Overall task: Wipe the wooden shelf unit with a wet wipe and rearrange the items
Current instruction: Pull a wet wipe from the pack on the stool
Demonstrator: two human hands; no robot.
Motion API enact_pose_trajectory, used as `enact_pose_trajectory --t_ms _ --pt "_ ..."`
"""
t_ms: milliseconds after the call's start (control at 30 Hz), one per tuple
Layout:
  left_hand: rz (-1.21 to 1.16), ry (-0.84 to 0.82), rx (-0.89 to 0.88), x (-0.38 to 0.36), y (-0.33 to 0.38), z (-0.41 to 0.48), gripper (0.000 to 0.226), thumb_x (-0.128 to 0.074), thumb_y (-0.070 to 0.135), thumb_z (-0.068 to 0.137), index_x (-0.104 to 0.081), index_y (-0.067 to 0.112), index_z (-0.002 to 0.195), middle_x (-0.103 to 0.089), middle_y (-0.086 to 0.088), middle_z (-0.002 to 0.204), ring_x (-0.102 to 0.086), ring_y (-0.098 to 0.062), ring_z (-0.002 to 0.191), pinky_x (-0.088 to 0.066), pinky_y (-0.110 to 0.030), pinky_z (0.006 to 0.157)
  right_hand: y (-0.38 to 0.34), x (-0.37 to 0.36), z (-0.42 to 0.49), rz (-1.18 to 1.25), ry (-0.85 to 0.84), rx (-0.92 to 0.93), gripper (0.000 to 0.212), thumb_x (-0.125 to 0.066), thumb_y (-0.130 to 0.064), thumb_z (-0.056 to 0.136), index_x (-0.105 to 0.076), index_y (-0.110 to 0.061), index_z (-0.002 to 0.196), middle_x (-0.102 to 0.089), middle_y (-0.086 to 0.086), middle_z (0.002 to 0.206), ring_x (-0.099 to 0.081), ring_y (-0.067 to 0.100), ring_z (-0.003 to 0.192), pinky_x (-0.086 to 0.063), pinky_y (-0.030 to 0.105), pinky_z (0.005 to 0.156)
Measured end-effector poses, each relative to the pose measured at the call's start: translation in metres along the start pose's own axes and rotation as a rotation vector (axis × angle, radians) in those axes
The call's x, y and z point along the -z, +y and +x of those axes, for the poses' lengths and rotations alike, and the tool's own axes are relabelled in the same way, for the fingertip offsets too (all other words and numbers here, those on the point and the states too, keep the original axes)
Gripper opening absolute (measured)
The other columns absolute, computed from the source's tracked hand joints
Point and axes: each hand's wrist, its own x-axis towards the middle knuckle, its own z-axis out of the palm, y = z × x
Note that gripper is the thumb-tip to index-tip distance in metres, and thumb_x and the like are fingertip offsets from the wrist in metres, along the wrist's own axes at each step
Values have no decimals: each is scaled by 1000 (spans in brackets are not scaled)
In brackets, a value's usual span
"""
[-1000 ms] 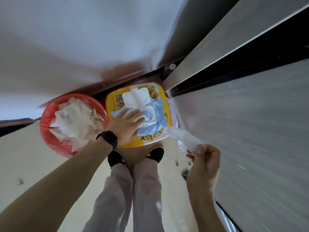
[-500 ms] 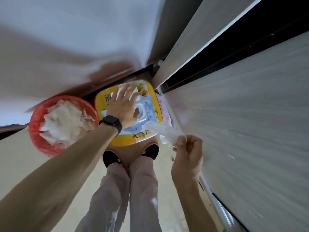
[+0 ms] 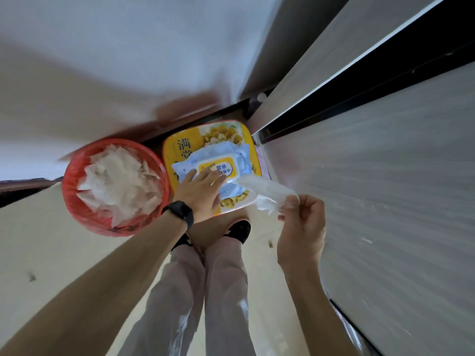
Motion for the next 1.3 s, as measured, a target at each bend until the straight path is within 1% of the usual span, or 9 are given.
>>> enact_pose_trajectory --t_ms 200,333,467,667,800,967,1067,1200,1300 --pt "204 -276 173 -14 20 0 86 -49 35 93 7 20 157 12 4 165 4 -22 152 -6 -60 117 9 5 -6 -115 -28 9 10 -57 -26 98 -52 -23 90 -66 -9 84 -61 -2 73 -39 7 60" --pt "-96 -461 204 57 37 9 52 -43 36 98 -38 21 148 -38 -8 152 -35 -30 139 -30 -54 112 -17 24 -20 -238 -166 99 7 -56 -26 98 -52 -25 93 -62 -17 84 -56 -13 78 -37 8 64" --pt "-591 -207 146 160 62 -51 52 -60 27 83 -54 22 135 -66 -5 116 -63 -27 102 -52 -38 78 -75 60 -43 -278 -328 175 13 -60 -32 96 -52 -37 88 -67 -16 90 -63 7 90 -43 19 72" --pt "-759 213 91 291 108 -210 38 -75 45 79 -67 29 112 -64 12 111 -57 -7 102 -44 -25 88 -186 132 -110 -253 -495 346 9 -69 -36 90 -63 -41 84 -72 -13 86 -66 1 83 -48 18 75" --pt "-915 587 278 322 130 -306 14 -68 38 89 -73 27 97 -70 15 96 -57 5 85 -39 -7 75 -230 169 -161 -193 -583 478 13 -70 -28 90 -67 -37 81 -71 -12 77 -65 7 73 -49 23 69" --pt "-1070 822 421 340 163 -414 18 -55 36 98 -53 26 83 -65 5 71 -54 -7 60 -44 -26 63 -263 199 -212 -209 -912 737 7 -69 -33 92 -71 -39 93 -68 -19 78 -60 -1 68 -48 15 69" --pt "-1142 893 513 341 175 -472 28 -50 51 95 -54 24 90 -66 -19 79 -54 -25 61 -45 -38 62 -262 205 -244 -357 -1220 805 40 -78 -51 77 -67 -43 115 -70 -18 100 -65 2 84 -53 23 83" --pt "-1242 1024 646 322 200 -552 23 -51 29 101 -56 18 82 -59 2 72 -53 -3 61 -41 -16 59 -233 200 -295 -342 -1454 812 62 -88 -45 68 -58 -47 123 -62 -19 123 -60 7 110 -49 16 88" --pt "-1320 1107 796 293 228 -614 27 -51 31 102 -56 12 84 -59 5 75 -57 -8 70 -47 -23 66 -206 195 -347 -348 -1598 793 71 -88 -63 54 -56 -63 117 -56 -35 126 -50 -10 120 -44 23 101"
